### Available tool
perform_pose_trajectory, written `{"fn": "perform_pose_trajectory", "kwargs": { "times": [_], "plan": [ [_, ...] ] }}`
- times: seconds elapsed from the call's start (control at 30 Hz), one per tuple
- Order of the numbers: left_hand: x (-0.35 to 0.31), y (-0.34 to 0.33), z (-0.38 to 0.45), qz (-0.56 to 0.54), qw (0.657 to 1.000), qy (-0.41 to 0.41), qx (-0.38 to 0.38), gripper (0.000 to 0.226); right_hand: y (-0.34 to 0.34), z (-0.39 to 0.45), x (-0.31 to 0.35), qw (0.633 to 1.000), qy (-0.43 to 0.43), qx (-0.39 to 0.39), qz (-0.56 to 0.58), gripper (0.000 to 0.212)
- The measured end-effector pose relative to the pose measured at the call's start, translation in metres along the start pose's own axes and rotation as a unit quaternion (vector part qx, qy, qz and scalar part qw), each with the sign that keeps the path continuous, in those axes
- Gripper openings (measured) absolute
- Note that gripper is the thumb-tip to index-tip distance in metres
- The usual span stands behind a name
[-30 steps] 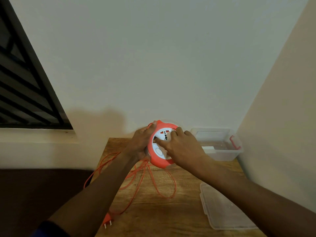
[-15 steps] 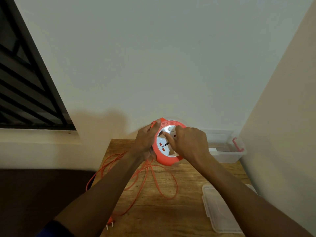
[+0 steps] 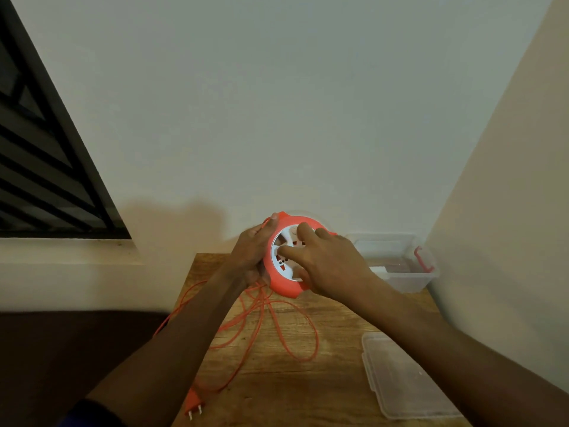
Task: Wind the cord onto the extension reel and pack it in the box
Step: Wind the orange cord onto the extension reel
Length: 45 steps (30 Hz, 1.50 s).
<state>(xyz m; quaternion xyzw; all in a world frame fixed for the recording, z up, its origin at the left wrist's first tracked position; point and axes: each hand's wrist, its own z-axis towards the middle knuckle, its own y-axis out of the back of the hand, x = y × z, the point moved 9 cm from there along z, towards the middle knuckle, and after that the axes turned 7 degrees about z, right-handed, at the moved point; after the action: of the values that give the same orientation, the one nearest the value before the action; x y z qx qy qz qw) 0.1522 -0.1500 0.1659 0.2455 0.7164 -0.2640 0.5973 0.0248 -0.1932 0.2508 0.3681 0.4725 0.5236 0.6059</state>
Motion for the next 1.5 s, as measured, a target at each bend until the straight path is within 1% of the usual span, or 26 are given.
{"fn": "perform_pose_trajectory", "kwargs": {
  "times": [0.1,0.17,0.23,0.33,0.4,0.43,0.5,0.57,0.6,0.63,0.67,0.73,0.8,0.87,0.9,0.97,1.03,1.13,1.2,1.27,1.37,1.4,1.43,1.5],
  "plan": [
    [-0.001,0.001,-0.001,-0.003,1.0,-0.006,-0.001,0.044,-0.002,0.003,-0.006,0.999,-0.035,-0.015,-0.035,0.065],
    [0.0,0.003,0.0,-0.002,1.0,-0.011,-0.009,0.045,-0.01,0.004,-0.006,0.998,-0.04,-0.015,-0.047,0.066],
    [0.001,0.005,0.001,0.001,1.0,-0.008,-0.014,0.041,-0.016,0.005,-0.005,0.998,-0.039,-0.021,-0.045,0.067],
    [0.001,0.007,0.001,0.01,1.0,-0.008,-0.028,0.037,-0.02,0.008,-0.003,0.999,-0.042,-0.03,-0.016,0.071],
    [-0.002,0.007,0.0,0.002,0.999,-0.023,-0.041,0.03,-0.019,0.009,-0.008,0.996,-0.079,-0.049,0.017,0.072],
    [-0.004,0.005,-0.001,-0.012,0.998,-0.029,-0.048,0.029,-0.018,0.01,-0.014,0.99,-0.115,-0.064,0.045,0.068],
    [-0.007,0.002,-0.002,-0.041,0.996,-0.037,-0.067,0.03,-0.015,0.008,-0.032,0.964,-0.213,-0.11,0.116,0.064],
    [-0.009,-0.002,-0.001,-0.049,0.994,-0.046,-0.085,0.03,-0.021,0.004,-0.05,0.917,-0.301,-0.125,0.231,0.069],
    [-0.009,-0.003,-0.001,-0.045,0.994,-0.05,-0.088,0.028,-0.026,0.002,-0.055,0.893,-0.323,-0.122,0.288,0.071],
    [-0.01,-0.005,-0.002,-0.04,0.994,-0.054,-0.088,0.027,-0.029,0.0,-0.057,0.879,-0.332,-0.119,0.322,0.07],
    [-0.009,-0.006,-0.002,-0.039,0.994,-0.054,-0.086,0.027,-0.028,-0.003,-0.056,0.881,-0.325,-0.118,0.323,0.065],
    [-0.005,-0.005,0.0,-0.05,0.995,-0.044,-0.08,0.031,-0.017,-0.006,-0.049,0.92,-0.281,-0.119,0.245,0.051],
    [-0.004,-0.003,0.002,-0.059,0.996,-0.029,-0.066,0.036,-0.004,-0.006,-0.04,0.958,-0.218,-0.115,0.146,0.037],
    [-0.004,-0.003,0.004,-0.059,0.997,-0.019,-0.052,0.036,0.003,-0.002,-0.032,0.98,-0.143,-0.09,0.107,0.028],
    [-0.004,-0.001,0.005,-0.057,0.997,-0.017,-0.047,0.036,0.003,0.0,-0.028,0.987,-0.103,-0.065,0.109,0.03],
    [-0.006,0.001,0.006,-0.056,0.998,-0.017,-0.035,0.038,-0.002,0.002,-0.02,0.995,-0.034,-0.007,0.097,0.043],
    [-0.005,0.001,0.007,-0.05,0.998,-0.017,-0.022,0.037,-0.004,0.0,-0.018,0.999,-0.002,0.011,0.043,0.056],
    [-0.004,0.0,0.008,-0.026,0.999,-0.019,-0.021,0.036,-0.006,-0.001,-0.02,0.999,-0.015,0.012,-0.032,0.073],
    [-0.006,-0.002,0.01,-0.003,0.999,-0.03,-0.027,0.033,-0.011,0.002,-0.019,0.999,-0.021,0.022,-0.043,0.079],
    [-0.007,-0.004,0.01,0.009,0.999,-0.034,-0.031,0.031,-0.019,0.006,-0.015,0.998,-0.009,0.032,-0.05,0.077],
    [-0.008,-0.007,0.009,0.005,0.999,-0.035,-0.033,0.031,-0.019,0.01,-0.014,0.998,-0.01,-0.001,-0.056,0.071],
    [-0.01,-0.007,0.009,0.002,0.999,-0.04,-0.037,0.03,-0.015,0.012,-0.018,0.998,-0.035,-0.027,-0.045,0.069],
    [-0.012,-0.008,0.008,-0.006,0.998,-0.048,-0.042,0.028,-0.01,0.013,-0.025,0.995,-0.079,-0.058,-0.021,0.065],
    [-0.018,-0.009,0.007,-0.025,0.995,-0.068,-0.063,0.028,-0.004,0.013,-0.044,0.972,-0.194,-0.11,0.073,0.063]
  ]
}}
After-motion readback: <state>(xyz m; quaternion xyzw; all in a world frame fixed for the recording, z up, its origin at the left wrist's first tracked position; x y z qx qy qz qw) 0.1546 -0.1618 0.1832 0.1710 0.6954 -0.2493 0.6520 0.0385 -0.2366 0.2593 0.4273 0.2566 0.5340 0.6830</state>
